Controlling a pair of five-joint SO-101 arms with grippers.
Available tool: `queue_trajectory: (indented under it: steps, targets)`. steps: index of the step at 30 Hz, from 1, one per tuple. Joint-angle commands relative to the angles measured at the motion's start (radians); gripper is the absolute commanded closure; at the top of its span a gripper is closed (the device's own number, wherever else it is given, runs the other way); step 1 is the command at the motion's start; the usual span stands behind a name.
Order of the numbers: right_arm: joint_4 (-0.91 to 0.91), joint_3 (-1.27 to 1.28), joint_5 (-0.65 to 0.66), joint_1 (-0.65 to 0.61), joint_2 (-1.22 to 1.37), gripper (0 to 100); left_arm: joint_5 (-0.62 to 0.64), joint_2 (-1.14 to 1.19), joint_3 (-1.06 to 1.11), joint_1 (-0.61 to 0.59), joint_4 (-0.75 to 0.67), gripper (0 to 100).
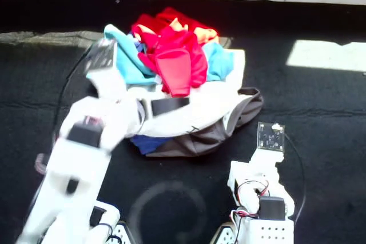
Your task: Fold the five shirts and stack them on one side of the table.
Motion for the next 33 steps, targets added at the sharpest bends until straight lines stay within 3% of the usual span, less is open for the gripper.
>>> queue_trajectory:
  steps: [1,7,13,15,19,21,22,27,33]
  targets:
    - [0.002,0.13,-0.006,-0.005,-0.004,99.1,0.014,0.357,-0.265,0.013,-0.017,42]
    - [0.002,0.13,-0.006,-0.005,-0.004,99.1,0.012,0.843,-0.545,0.008,0.009,42]
    - [0.002,0.13,-0.006,-0.005,-0.004,99.1,0.017,1.09,-0.769,-0.019,0.262,45]
    - [0.002,0.13,-0.006,-0.005,-0.004,99.1,0.017,1.142,-0.857,-0.044,0.374,54]
    - [0.002,0.13,-0.006,-0.005,-0.004,99.1,0.012,1.262,-1.009,-0.111,0.505,85]
    - [0.002,0.13,-0.006,-0.005,-0.004,99.1,0.011,1.326,-1.072,-0.163,0.512,98]
    - [0.002,0.13,-0.006,-0.005,-0.004,99.1,0.011,1.359,-1.101,-0.194,0.516,100]
    - [0.002,0.13,-0.006,-0.005,-0.004,99.1,0.011,1.445,-1.259,-0.38,0.588,99]
    - [0.002,0.13,-0.006,-0.005,-0.004,99.1,0.002,1.395,-1.557,-0.719,0.74,99]
